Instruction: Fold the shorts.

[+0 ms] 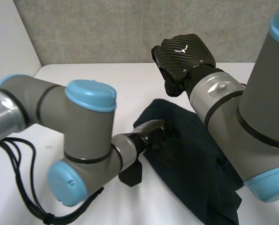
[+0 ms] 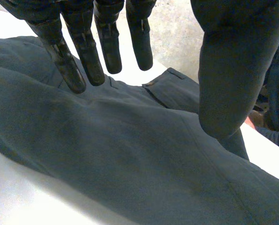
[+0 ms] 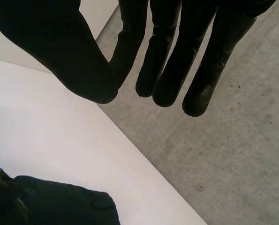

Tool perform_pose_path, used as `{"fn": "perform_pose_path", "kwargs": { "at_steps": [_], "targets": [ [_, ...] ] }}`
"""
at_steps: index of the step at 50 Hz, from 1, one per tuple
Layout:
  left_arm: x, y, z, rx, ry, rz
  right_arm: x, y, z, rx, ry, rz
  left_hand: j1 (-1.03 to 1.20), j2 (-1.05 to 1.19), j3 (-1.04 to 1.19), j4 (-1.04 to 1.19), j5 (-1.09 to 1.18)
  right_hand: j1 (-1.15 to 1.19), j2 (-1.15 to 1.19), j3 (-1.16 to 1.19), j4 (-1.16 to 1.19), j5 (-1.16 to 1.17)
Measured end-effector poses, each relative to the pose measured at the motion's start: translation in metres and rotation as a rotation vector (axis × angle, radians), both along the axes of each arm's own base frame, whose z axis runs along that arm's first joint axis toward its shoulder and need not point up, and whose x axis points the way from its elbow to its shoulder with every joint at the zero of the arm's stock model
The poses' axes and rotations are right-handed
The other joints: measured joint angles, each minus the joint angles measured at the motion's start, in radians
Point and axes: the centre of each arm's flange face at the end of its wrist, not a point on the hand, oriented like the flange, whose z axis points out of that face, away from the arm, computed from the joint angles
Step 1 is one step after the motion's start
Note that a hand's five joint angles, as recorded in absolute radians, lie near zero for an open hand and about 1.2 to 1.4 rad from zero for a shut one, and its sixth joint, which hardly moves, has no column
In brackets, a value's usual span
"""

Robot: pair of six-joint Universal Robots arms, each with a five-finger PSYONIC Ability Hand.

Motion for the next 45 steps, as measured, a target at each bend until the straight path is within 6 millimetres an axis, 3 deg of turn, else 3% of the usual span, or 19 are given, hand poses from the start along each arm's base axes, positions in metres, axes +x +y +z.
{"fn": "perform_pose_path", "kwargs": {
  "at_steps": [2,4,5,6,8,14,18,19,22,24,25,26,32,38,45],
  "targets": [
    [-0.002,-0.002,-0.002,-0.011,-0.008,0.017,-0.001,0.001,-0.001,0.001,0.003,-0.002,0.0,0.0,0.0,0.0,0.0,-0.003,-0.004,-0.004,-0.006,-0.001],
    [-0.001,-0.005,-0.006,-0.032,-0.032,0.064,-0.004,-0.002,-0.002,0.005,0.009,-0.012,0.0,0.0,0.0,0.0,0.0,-0.193,-0.217,-0.224,-0.229,-0.19],
    [0.0,-0.006,-0.007,-0.037,-0.037,0.074,-0.004,-0.003,-0.003,0.006,0.01,-0.015,0.0,0.0,0.0,0.0,0.0,-0.193,-0.217,-0.224,-0.229,-0.19],
    [0.002,-0.007,-0.008,-0.047,-0.053,0.104,-0.008,-0.008,-0.005,0.011,0.016,-0.031,0.0,0.0,0.0,0.0,0.0,-0.333,-0.394,-0.397,-0.403,-0.361],
    [0.005,-0.009,-0.01,-0.056,-0.069,0.131,-0.015,-0.017,-0.009,0.021,0.027,-0.061,0.0,0.0,0.0,0.0,0.0,-0.427,-0.506,-0.514,-0.521,-0.482],
    [0.011,-0.002,-0.003,-0.061,-0.069,0.123,-0.049,-0.055,-0.032,0.079,0.09,-0.161,0.0,-0.001,-0.002,-0.001,0.0,-0.6,-0.719,-0.727,-0.735,-0.703],
    [0.009,0.006,0.005,-0.063,-0.039,0.075,-0.068,-0.072,-0.045,0.11,0.135,-0.184,0.0,-0.003,-0.009,-0.001,0.0,-0.621,-0.738,-0.753,-0.765,-0.732],
    [0.007,0.009,0.008,-0.07,-0.021,0.052,-0.087,-0.087,-0.057,0.136,0.172,-0.201,0.0,-0.003,-0.009,-0.001,0.0,-0.629,-0.745,-0.762,-0.775,-0.742],
    [0.003,0.013,0.011,-0.083,-0.002,0.023,-0.103,-0.099,-0.066,0.156,0.198,-0.212,0.0,-0.004,-0.01,-0.001,-0.001,-0.637,-0.751,-0.769,-0.786,-0.752],
    [0.003,0.013,0.011,-0.083,-0.002,0.023,-0.103,-0.099,-0.066,0.156,0.198,-0.212,0.0,-0.004,-0.01,-0.001,-0.001,-0.637,-0.751,-0.769,-0.786,-0.752],
    [-0.004,0.02,0.011,-0.133,-0.006,-0.031,-0.13,-0.121,-0.084,0.197,0.238,-0.227,0.0,-0.004,-0.01,-0.001,-0.001,-0.637,-0.751,-0.769,-0.787,-0.752],
    [-0.004,0.02,0.011,-0.133,-0.006,-0.031,-0.13,-0.121,-0.084,0.197,0.238,-0.227,0.0,-0.004,-0.01,-0.001,-0.001,-0.637,-0.751,-0.769,-0.787,-0.752],
    [-0.025,0.041,-0.011,-0.3,-0.14,-0.205,-0.168,-0.153,-0.12,0.22,0.363,-0.2,-0.103,-0.098,-0.108,-0.091,-0.091,-0.66,-0.772,-0.79,-0.807,-0.775],
    [-0.038,0.048,-0.034,-0.389,-0.238,-0.297,-0.183,-0.168,-0.144,0.179,0.52,-0.129,-0.139,-0.144,-0.153,-0.136,-0.138,-0.68,-0.772,-0.814,-0.827,-0.8],
    [-0.042,0.045,-0.046,-0.411,-0.276,-0.304,-0.184,-0.173,-0.161,0.167,0.572,-0.06,-0.121,-0.117,-0.128,-0.113,-0.11,-0.68,-0.772,-0.814,-0.827,-0.799]
  ]
}}
